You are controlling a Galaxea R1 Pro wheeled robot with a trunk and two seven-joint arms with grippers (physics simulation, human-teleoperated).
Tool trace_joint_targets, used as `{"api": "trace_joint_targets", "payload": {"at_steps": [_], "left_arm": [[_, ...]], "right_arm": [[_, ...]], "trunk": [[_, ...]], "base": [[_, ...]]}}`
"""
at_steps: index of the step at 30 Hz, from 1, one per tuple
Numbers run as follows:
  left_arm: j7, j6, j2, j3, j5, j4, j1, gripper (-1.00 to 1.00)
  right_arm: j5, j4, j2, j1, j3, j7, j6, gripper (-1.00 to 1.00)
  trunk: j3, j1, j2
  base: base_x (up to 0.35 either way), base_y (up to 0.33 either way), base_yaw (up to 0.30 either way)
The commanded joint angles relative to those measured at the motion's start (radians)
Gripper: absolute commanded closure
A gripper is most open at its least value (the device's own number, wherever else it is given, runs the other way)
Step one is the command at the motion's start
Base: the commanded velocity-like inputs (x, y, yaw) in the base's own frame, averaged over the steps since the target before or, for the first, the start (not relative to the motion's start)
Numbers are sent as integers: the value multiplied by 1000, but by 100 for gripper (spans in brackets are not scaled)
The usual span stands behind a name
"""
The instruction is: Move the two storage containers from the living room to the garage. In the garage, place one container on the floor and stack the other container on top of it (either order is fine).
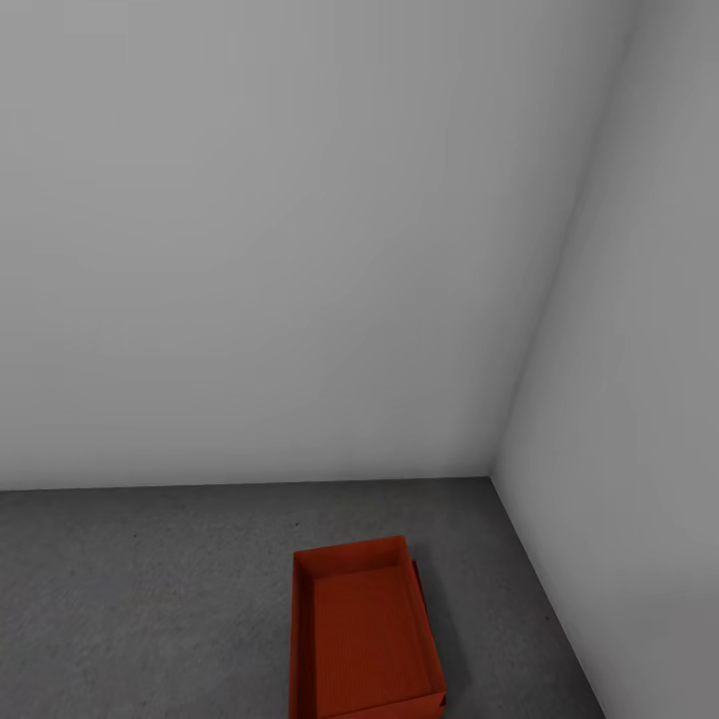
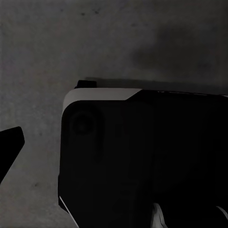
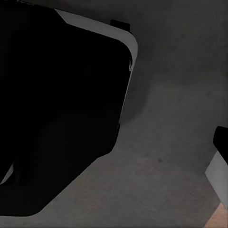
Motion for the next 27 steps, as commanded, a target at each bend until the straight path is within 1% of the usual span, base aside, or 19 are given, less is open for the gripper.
{"api": "trace_joint_targets", "payload": {"at_steps": [1, 27], "left_arm": [[3, -4, -1, 8, -9, 1, -1, -100], [3, -4, -1, 8, -9, 1, -1, -100]], "right_arm": [[4, 1, 0, -1, 5, 1, 2, -100], [4, 1, 0, -1, 5, 1, 2, -100]], "trunk": [[-2, 1, -2], [-2, 1, -2]], "base": [[0, 0, 0], [0, 0, 0]]}}
